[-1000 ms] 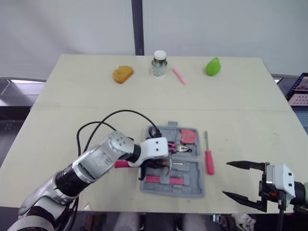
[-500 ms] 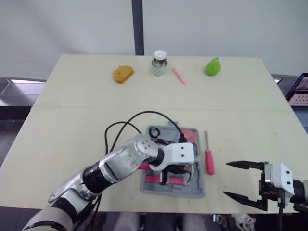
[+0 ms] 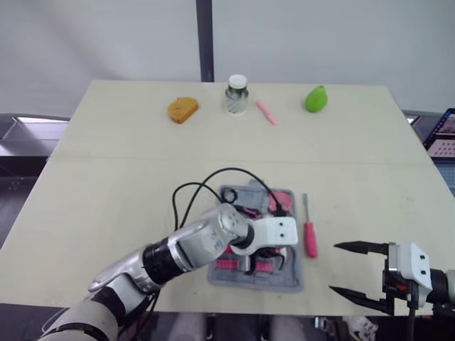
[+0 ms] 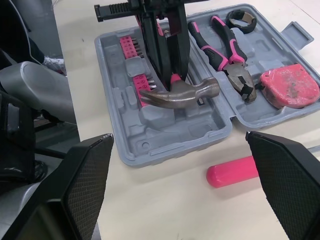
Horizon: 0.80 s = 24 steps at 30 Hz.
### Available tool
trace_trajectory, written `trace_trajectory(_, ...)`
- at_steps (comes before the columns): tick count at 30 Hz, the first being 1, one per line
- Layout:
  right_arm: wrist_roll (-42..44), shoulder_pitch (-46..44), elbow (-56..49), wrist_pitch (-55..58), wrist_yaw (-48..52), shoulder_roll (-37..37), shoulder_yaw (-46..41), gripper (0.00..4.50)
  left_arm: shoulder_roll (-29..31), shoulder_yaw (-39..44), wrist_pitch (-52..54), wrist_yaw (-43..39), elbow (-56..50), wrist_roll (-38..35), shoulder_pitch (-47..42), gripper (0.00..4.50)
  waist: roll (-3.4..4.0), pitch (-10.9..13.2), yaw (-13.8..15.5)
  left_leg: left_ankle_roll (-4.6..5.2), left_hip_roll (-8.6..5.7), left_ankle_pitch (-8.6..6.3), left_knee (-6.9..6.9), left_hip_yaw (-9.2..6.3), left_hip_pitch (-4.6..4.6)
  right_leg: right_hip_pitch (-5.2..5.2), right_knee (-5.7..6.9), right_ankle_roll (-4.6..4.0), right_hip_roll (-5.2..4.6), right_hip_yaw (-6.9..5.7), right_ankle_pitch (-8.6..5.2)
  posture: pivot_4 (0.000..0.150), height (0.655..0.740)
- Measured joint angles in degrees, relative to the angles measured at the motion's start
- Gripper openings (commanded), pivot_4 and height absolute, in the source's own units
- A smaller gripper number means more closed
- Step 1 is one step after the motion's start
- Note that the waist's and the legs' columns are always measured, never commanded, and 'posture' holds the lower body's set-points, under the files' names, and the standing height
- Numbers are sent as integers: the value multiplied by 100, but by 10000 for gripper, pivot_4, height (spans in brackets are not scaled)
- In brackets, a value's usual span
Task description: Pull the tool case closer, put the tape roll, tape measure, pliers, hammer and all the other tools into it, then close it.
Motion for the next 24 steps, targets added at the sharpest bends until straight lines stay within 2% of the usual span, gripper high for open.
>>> trace_trajectory(7, -1, 57, -67, 11, -59, 0, -2, 45000, -314, -74, -10, 37, 417, 29, -57, 370, 0, 0, 1, 0, -1, 0, 2, -1, -1, 0, 0, 0, -1, -1, 0, 1500, 6950)
trace_trajectory(24, 3, 271, -233, 132, -156, 14, -189, 45000, -561, -230, -207, 55, 851, 68, -114, 370, 0, 0, 0, 0, -1, 0, 3, -1, -1, 0, 1, 0, -2, -1, 0, 1500, 6950)
